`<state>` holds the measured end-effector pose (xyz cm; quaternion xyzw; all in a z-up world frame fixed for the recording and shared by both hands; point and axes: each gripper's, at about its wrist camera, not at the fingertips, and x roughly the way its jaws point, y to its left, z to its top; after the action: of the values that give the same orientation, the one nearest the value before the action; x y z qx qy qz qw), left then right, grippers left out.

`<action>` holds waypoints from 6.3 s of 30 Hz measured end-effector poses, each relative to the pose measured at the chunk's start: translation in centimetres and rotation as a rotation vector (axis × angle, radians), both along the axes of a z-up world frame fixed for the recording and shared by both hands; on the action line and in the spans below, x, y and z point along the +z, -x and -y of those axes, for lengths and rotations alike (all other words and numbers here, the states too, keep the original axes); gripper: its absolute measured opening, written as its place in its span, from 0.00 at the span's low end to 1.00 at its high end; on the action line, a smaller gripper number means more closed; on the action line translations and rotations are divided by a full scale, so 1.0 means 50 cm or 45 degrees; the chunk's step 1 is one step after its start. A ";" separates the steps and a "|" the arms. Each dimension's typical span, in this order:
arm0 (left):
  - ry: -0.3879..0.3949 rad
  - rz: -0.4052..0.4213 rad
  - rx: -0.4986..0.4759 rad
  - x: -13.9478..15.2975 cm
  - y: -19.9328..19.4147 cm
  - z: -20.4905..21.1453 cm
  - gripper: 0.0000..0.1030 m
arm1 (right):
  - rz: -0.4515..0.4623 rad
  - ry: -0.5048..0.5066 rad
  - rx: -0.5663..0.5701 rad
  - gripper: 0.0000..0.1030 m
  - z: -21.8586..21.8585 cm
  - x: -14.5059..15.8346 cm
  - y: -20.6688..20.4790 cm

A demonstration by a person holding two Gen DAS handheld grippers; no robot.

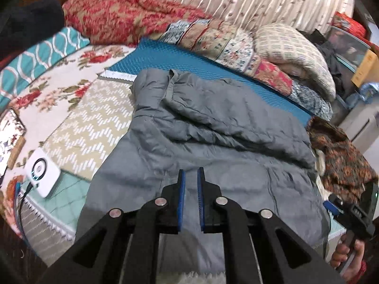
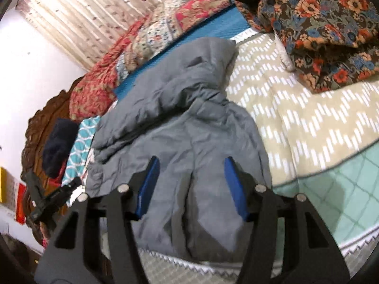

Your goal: Fold large clothes

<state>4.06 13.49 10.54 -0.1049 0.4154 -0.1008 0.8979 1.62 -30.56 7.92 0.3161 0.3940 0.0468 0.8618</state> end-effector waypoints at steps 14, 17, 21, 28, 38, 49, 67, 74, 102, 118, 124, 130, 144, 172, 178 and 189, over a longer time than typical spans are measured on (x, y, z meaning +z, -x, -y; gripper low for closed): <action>-0.011 -0.242 0.064 -0.150 0.093 -0.013 0.66 | -0.144 0.324 0.163 0.57 -0.055 -0.042 0.087; 0.036 -0.268 0.077 -0.166 0.088 -0.021 0.66 | -0.147 0.223 0.110 0.62 -0.033 -0.080 0.098; -0.006 -0.243 0.073 -0.147 0.102 -0.015 0.66 | -0.136 0.235 0.103 0.62 -0.028 -0.063 0.102; 0.000 -0.108 0.118 -0.072 0.141 -0.036 0.66 | 0.018 0.277 -0.005 0.62 -0.009 0.020 0.123; -0.117 -0.204 0.171 -0.119 0.049 -0.050 0.66 | -0.079 0.229 0.148 0.62 -0.076 -0.023 0.063; -0.195 -0.199 0.121 -0.175 0.055 -0.035 0.65 | -0.145 0.111 0.135 0.62 -0.068 -0.083 0.065; -0.117 -0.194 0.104 -0.178 0.058 -0.052 0.65 | -0.129 0.178 0.229 0.73 -0.091 -0.081 0.060; -0.136 -0.187 0.096 -0.177 0.059 -0.049 0.65 | -0.131 0.194 0.232 0.74 -0.098 -0.082 0.058; -0.132 -0.174 0.068 -0.178 0.060 -0.053 0.65 | 0.050 0.313 0.059 0.73 -0.065 0.036 0.092; -0.148 -0.181 0.058 -0.177 0.057 -0.053 0.65 | -0.150 0.363 0.187 0.66 -0.157 -0.028 -0.084; -0.162 -0.178 0.059 -0.178 0.054 -0.048 0.65 | -0.190 0.173 0.024 0.59 -0.048 -0.054 -0.065; -0.209 -0.195 0.052 -0.160 0.051 -0.041 0.65 | -0.062 0.168 -0.020 0.59 -0.033 0.017 -0.019; -0.212 -0.105 -0.080 -0.107 0.071 0.049 0.52 | -0.220 0.168 0.116 0.60 -0.081 -0.055 -0.012; -0.184 -0.179 -0.098 -0.170 0.062 0.045 0.49 | -0.187 0.036 0.103 0.60 -0.059 -0.082 0.001; -0.183 -0.179 -0.099 -0.170 0.062 0.046 0.49 | -0.187 0.035 0.102 0.60 -0.059 -0.082 0.002; -0.178 -0.177 -0.105 -0.169 0.062 0.045 0.49 | -0.185 0.036 0.103 0.60 -0.060 -0.083 0.003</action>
<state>0.94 11.25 2.07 -0.0316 0.4869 -0.1009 0.8671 1.47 -27.59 3.78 0.2902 0.4687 0.0530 0.8326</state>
